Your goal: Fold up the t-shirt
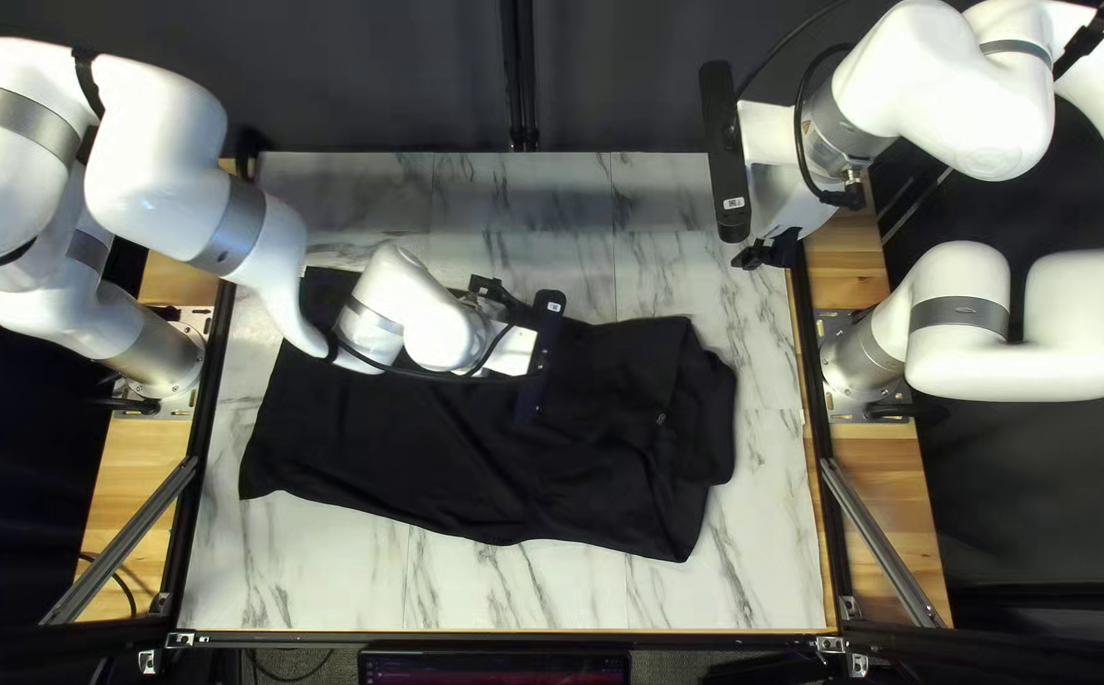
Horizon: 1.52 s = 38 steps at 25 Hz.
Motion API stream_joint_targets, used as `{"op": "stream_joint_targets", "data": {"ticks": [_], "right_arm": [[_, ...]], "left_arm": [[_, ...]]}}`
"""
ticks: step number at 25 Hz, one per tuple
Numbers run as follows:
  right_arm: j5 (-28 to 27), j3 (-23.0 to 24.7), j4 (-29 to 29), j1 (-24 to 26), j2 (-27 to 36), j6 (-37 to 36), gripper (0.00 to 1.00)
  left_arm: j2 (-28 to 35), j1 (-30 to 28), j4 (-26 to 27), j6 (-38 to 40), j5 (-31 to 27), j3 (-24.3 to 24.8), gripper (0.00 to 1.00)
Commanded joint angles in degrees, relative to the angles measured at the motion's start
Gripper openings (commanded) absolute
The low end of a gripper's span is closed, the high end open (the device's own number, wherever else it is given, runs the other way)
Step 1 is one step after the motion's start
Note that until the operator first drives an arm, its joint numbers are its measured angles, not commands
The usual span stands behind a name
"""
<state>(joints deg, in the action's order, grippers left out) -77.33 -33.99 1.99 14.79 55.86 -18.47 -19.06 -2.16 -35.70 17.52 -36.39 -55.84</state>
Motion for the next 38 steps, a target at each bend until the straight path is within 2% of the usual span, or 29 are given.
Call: {"op": "stream_joint_targets", "data": {"ticks": [1, 4, 6, 7, 10, 11, 12, 14, 15, 19, 20, 21, 25, 29, 30, 31, 32, 33, 38], "right_arm": [[0.0, 0.0, 0.0, 0.0, 0.0, 0.0, 1.0], [0.0, 0.0, 0.0, 0.0, 0.0, 0.0, 1.0], [0.0, 0.0, 0.0, 0.0, 0.0, 0.0, 1.0], [0.0, 0.0, 0.0, 0.0, 0.0, 0.0, 1.0], [0.0, 0.0, 0.0, 0.0, 0.0, 0.0, 1.0], [0.0, 0.0, 0.0, 0.0, 0.0, 0.0, 1.0], [0.0, 0.0, 0.0, 0.0, 0.0, 0.0, 1.0], [0.0, 0.0, 0.0, 0.0, 0.0, 0.0, 1.0], [0.0, 0.0, 0.0, 0.0, 0.0, 0.0, 1.0], [0.0, 0.0, 0.0, 0.0, 0.0, 0.0, 1.0], [0.0, 0.0, 0.0, 0.0, 0.0, 0.0, 1.0], [0.0, 0.0, 0.0, 0.0, 0.0, 0.0, 1.0], [0.0, 0.0, 0.0, 0.0, 0.0, 0.0, 1.0], [0.0, 0.0, 0.0, 0.0, 0.0, 0.0, 1.0], [0.0, 0.0, 0.0, 0.0, 0.0, 0.0, 1.0], [0.0, 0.0, 0.0, 0.0, 0.0, 0.0, 1.0], [0.0, 0.0, 0.0, 0.0, 0.0, 0.0, 1.0], [0.0, 0.0, 0.0, 0.0, 0.0, 0.0, 1.0], [0.0, 0.0, 0.0, 0.0, 0.0, 0.0, 1.0]], "left_arm": [[0.32, 0.07, 0.04, 0.23, -0.14, 0.39, 0.97], [0.77, 0.2, 0.36, 0.02, -0.03, 0.99, 0.9], [1.0, 0.24, 0.61, -0.19, 0.04, 1.27, 0.88], [1.06, 0.29, 0.69, -0.29, 0.1, 1.37, 0.83], [0.99, 0.57, 0.77, -0.48, 0.36, 1.52, 0.6], [0.91, 0.62, 0.78, -0.5, 0.42, 1.51, 0.6], [0.89, 0.68, 0.82, -0.53, 0.51, 1.61, 0.52], [0.88, 0.8, 0.89, -0.58, 0.73, 1.84, 0.49], [0.9, 0.86, 1.0, -0.66, 0.86, 1.98, 0.39], [0.85, 0.97, 1.29, -0.9, 1.04, 2.1, 0.27], [0.82, 1.05, 1.36, -0.98, 1.1, 2.1, 0.21], [0.8, 1.11, 1.38, -1.01, 1.15, 2.11, 0.07], [0.95, 1.18, 1.47, -1.1, 1.13, 2.22, 0.04], [2.2, 0.64, 1.77, -1.17, 0.4, 2.7, 0.07], [2.41, 0.41, 1.76, -1.05, 0.27, 2.79, 0.53], [2.4, 0.34, 1.74, -0.97, 0.31, 2.82, 0.81], [2.15, 0.38, 1.66, -0.87, 0.6, 2.85, 0.96], [1.9, 0.53, 1.65, -0.89, 0.93, 2.86, 0.99], [1.24, 0.88, 2.12, -1.48, 1.48, 2.4, 1.0]]}}
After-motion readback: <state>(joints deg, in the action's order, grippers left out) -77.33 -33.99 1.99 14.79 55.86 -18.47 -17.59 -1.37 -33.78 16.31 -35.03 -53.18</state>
